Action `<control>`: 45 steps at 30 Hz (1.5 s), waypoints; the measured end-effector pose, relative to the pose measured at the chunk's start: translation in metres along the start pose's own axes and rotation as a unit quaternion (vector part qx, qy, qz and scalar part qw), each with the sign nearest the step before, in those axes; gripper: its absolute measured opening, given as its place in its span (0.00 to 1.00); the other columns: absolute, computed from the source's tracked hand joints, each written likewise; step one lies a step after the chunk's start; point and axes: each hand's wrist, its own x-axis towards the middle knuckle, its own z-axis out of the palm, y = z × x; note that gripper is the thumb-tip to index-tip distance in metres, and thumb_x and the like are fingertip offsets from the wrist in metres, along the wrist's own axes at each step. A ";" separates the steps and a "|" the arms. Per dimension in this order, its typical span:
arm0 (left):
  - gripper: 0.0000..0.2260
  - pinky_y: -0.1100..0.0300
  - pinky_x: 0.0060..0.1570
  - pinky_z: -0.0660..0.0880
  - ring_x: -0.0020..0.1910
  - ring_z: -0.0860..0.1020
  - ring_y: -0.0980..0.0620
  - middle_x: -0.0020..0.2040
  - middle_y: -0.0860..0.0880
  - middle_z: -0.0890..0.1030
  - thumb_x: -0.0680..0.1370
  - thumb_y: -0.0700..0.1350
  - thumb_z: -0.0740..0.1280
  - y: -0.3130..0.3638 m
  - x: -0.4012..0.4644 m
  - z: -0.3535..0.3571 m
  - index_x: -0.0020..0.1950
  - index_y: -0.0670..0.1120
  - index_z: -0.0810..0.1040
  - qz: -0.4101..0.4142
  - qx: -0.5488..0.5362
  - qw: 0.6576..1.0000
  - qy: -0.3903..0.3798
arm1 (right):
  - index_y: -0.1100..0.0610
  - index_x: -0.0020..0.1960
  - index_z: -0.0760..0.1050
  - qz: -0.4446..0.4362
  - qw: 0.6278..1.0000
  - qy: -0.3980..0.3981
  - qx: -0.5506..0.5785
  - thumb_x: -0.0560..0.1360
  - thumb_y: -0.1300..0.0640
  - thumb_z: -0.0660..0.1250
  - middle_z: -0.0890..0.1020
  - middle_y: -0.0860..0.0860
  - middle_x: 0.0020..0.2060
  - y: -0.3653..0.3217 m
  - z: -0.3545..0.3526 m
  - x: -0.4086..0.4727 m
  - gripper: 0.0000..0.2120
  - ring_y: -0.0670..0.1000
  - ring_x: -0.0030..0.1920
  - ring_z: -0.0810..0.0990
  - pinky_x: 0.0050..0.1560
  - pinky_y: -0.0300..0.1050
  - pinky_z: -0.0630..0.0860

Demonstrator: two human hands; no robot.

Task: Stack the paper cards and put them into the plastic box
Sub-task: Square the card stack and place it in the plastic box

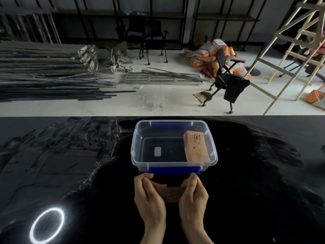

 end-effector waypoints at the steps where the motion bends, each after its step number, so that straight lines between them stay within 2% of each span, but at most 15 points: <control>1: 0.11 0.55 0.41 0.77 0.33 0.82 0.52 0.32 0.43 0.83 0.86 0.39 0.55 0.000 0.001 -0.001 0.50 0.46 0.76 0.002 -0.006 1.000 -0.008 | 0.57 0.35 0.74 0.008 1.000 0.000 0.002 0.81 0.43 0.53 0.82 0.47 0.34 -0.001 0.000 0.000 0.24 0.46 0.30 0.78 0.29 0.36 0.73; 6: 0.11 0.71 0.39 0.74 0.34 0.81 0.57 0.33 0.44 0.82 0.84 0.33 0.55 0.006 0.000 0.001 0.48 0.42 0.75 0.000 -0.007 1.000 -0.007 | 0.59 0.33 0.74 0.018 1.000 0.019 0.010 0.82 0.45 0.53 0.79 0.53 0.27 -0.007 0.002 0.002 0.26 0.45 0.27 0.76 0.27 0.36 0.72; 10: 0.13 0.60 0.44 0.75 0.42 0.81 0.57 0.42 0.46 0.83 0.85 0.37 0.56 0.008 0.001 -0.007 0.48 0.49 0.76 0.025 0.020 0.998 -0.045 | 0.61 0.31 0.76 0.041 0.998 0.046 0.008 0.84 0.48 0.55 0.80 0.51 0.26 -0.020 0.004 0.004 0.28 0.42 0.28 0.79 0.29 0.31 0.73; 13: 0.09 0.59 0.36 0.76 0.39 0.82 0.58 0.38 0.50 0.83 0.85 0.46 0.57 0.015 -0.007 -0.022 0.51 0.52 0.76 0.117 0.066 0.983 -0.127 | 0.59 0.29 0.75 0.006 0.999 0.053 0.005 0.81 0.42 0.53 0.79 0.51 0.22 -0.031 -0.005 0.003 0.30 0.46 0.25 0.79 0.26 0.35 0.73; 15: 0.08 0.57 0.38 0.80 0.38 0.84 0.55 0.39 0.51 0.84 0.84 0.52 0.58 0.025 -0.007 -0.034 0.54 0.54 0.76 0.170 0.083 0.953 -0.238 | 0.57 0.28 0.74 -0.058 0.997 0.033 -0.037 0.83 0.43 0.53 0.79 0.52 0.22 -0.039 -0.015 0.006 0.30 0.49 0.22 0.77 0.25 0.44 0.76; 18: 0.10 0.59 0.52 0.81 0.51 0.83 0.60 0.51 0.58 0.85 0.81 0.56 0.66 0.050 0.003 -0.049 0.62 0.60 0.75 0.199 0.162 0.867 -0.428 | 0.55 0.28 0.74 -0.210 0.957 0.046 -0.195 0.84 0.49 0.57 0.82 0.50 0.26 -0.055 -0.031 0.021 0.27 0.46 0.21 0.75 0.22 0.38 0.68; 22: 0.24 0.68 0.55 0.76 0.56 0.80 0.66 0.58 0.65 0.82 0.71 0.68 0.70 0.090 0.001 -0.049 0.64 0.65 0.72 0.250 0.285 0.800 -0.465 | 0.56 0.30 0.75 -0.302 0.910 0.056 -0.279 0.81 0.52 0.60 0.81 0.54 0.24 -0.089 -0.039 0.031 0.21 0.55 0.21 0.77 0.26 0.41 0.63; 27: 0.19 0.56 0.50 0.83 0.45 0.84 0.63 0.45 0.60 0.87 0.68 0.61 0.75 0.097 -0.002 -0.043 0.56 0.61 0.76 0.238 0.214 0.845 -0.429 | 0.51 0.31 0.72 -0.368 0.894 0.033 -0.253 0.82 0.47 0.54 0.73 0.45 0.24 -0.119 -0.044 0.025 0.22 0.45 0.23 0.67 0.26 0.37 0.58; 29: 0.18 0.56 0.47 0.83 0.42 0.84 0.63 0.43 0.61 0.87 0.68 0.58 0.77 0.098 -0.001 -0.046 0.54 0.60 0.78 0.225 0.192 0.856 -0.424 | 0.51 0.35 0.75 -0.357 0.901 0.022 -0.246 0.82 0.43 0.54 0.76 0.44 0.28 -0.124 -0.048 0.027 0.22 0.43 0.27 0.70 0.27 0.36 0.63; 31: 0.17 0.53 0.46 0.84 0.42 0.86 0.59 0.44 0.58 0.87 0.67 0.55 0.78 0.100 0.002 -0.048 0.53 0.59 0.79 0.193 0.148 0.877 -0.414 | 0.48 0.47 0.80 -0.296 0.942 -0.027 -0.155 0.80 0.40 0.59 0.83 0.43 0.39 -0.127 -0.054 0.029 0.16 0.43 0.37 0.81 0.36 0.41 0.76; 33: 0.20 0.51 0.45 0.85 0.43 0.87 0.54 0.46 0.53 0.88 0.64 0.54 0.79 0.105 0.008 -0.052 0.53 0.56 0.80 0.146 0.091 0.907 -0.385 | 0.44 0.59 0.79 -0.153 0.977 -0.143 0.024 0.78 0.38 0.68 0.85 0.45 0.50 -0.131 -0.064 0.030 0.15 0.44 0.49 0.84 0.48 0.42 0.81; 35: 0.24 0.56 0.44 0.85 0.47 0.87 0.53 0.49 0.53 0.89 0.63 0.54 0.81 0.110 0.014 -0.054 0.56 0.55 0.80 0.116 0.045 0.930 -0.346 | 0.45 0.64 0.77 -0.037 0.956 -0.272 0.106 0.73 0.39 0.73 0.85 0.50 0.55 -0.132 -0.074 0.029 0.23 0.48 0.56 0.84 0.54 0.46 0.82; 38: 0.23 0.62 0.43 0.83 0.48 0.88 0.51 0.49 0.47 0.89 0.70 0.37 0.81 0.118 0.020 -0.055 0.60 0.51 0.77 0.071 -0.023 0.946 -0.316 | 0.53 0.66 0.78 0.026 0.918 -0.380 0.109 0.72 0.47 0.78 0.86 0.54 0.56 -0.132 -0.080 0.021 0.25 0.55 0.58 0.85 0.61 0.56 0.81; 40: 0.21 0.63 0.43 0.84 0.47 0.88 0.51 0.50 0.45 0.88 0.71 0.34 0.79 0.125 0.019 -0.056 0.59 0.48 0.77 0.037 -0.055 0.945 -0.322 | 0.55 0.63 0.81 0.028 0.923 -0.370 0.102 0.71 0.51 0.79 0.87 0.53 0.54 -0.135 -0.079 0.017 0.22 0.55 0.55 0.86 0.60 0.58 0.81; 45: 0.18 0.64 0.45 0.83 0.48 0.87 0.55 0.52 0.48 0.88 0.72 0.44 0.78 0.135 0.017 -0.054 0.59 0.47 0.78 -0.002 -0.079 0.941 -0.329 | 0.57 0.57 0.84 0.046 0.939 -0.319 0.118 0.71 0.55 0.78 0.89 0.54 0.49 -0.142 -0.072 0.012 0.15 0.56 0.50 0.88 0.57 0.58 0.82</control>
